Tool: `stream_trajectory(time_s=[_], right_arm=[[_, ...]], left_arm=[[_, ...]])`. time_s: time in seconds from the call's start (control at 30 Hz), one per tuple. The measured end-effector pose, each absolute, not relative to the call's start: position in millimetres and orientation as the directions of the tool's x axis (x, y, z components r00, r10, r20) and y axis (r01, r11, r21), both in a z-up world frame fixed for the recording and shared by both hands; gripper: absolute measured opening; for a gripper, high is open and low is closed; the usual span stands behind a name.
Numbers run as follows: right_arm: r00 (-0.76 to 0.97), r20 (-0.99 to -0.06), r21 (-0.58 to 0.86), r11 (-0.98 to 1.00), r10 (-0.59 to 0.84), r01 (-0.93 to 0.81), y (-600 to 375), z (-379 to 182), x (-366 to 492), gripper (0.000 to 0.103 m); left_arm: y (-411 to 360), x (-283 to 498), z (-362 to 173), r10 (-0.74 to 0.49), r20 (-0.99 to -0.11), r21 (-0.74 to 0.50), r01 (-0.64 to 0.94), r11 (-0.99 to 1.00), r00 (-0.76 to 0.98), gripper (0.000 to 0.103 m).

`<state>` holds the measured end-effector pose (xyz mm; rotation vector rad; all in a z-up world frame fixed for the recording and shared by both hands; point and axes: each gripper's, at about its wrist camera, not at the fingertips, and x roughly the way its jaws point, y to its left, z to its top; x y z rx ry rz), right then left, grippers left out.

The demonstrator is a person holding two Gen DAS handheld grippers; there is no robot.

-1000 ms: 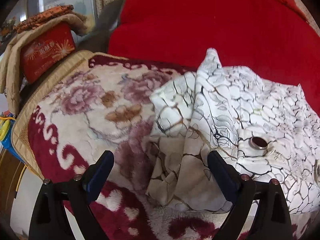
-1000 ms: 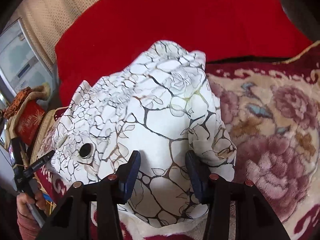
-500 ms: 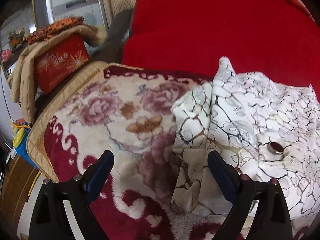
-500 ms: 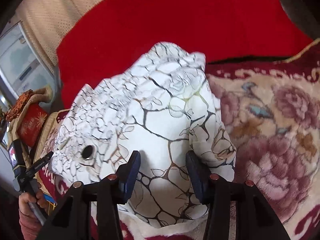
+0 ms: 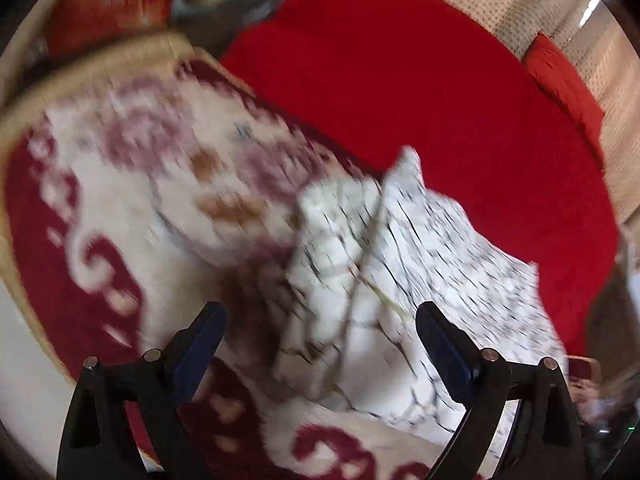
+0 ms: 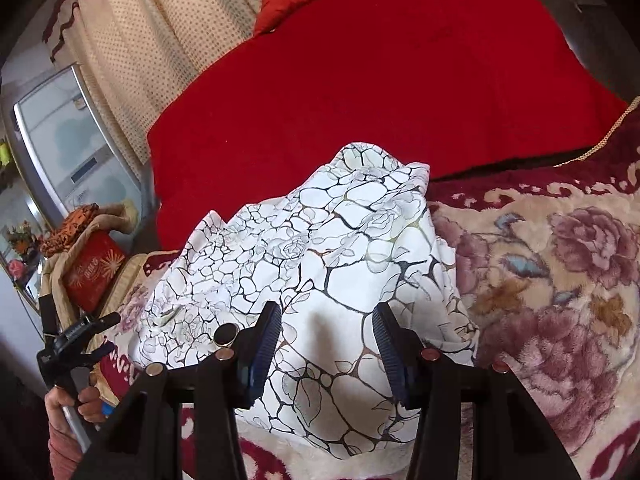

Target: Fold large clothes

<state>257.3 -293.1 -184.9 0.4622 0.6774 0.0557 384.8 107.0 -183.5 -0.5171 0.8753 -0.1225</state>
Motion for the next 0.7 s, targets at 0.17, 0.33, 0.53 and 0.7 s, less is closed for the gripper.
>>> stream_trajectory(time_s=[0.17,0.33,0.53,0.7], right_arm=[[0.781,-0.589,0.44,0.893,0.21,0.092,-290.0,-186.1,257.4,0.052],[0.78,-0.589,0.44,0.893,0.209,0.092,-288.7,-187.6,259.4,0.052],[0.778,-0.59,0.448,0.889,0.216,0.093,-288.1,-190.4,264.9,0.052],[0.775,-0.596,0.434,0.896,0.208,0.094,-285.1,-192.8,267.6,0.052]], left_arm=[[91.5,384.0,-207.3,-0.46,-0.681,-0.62,-0.114,0.776,0.57,0.096],[85.0,386.2,-224.1,-0.488,-0.651,-0.686,-0.175,0.706,0.581,0.095],[90.9,408.3,-229.9,-0.485,-0.582,-0.755,-0.212,0.62,0.653,0.082],[93.0,418.1,-231.9,-0.461,-0.57,-0.762,-0.227,0.607,0.68,0.062]])
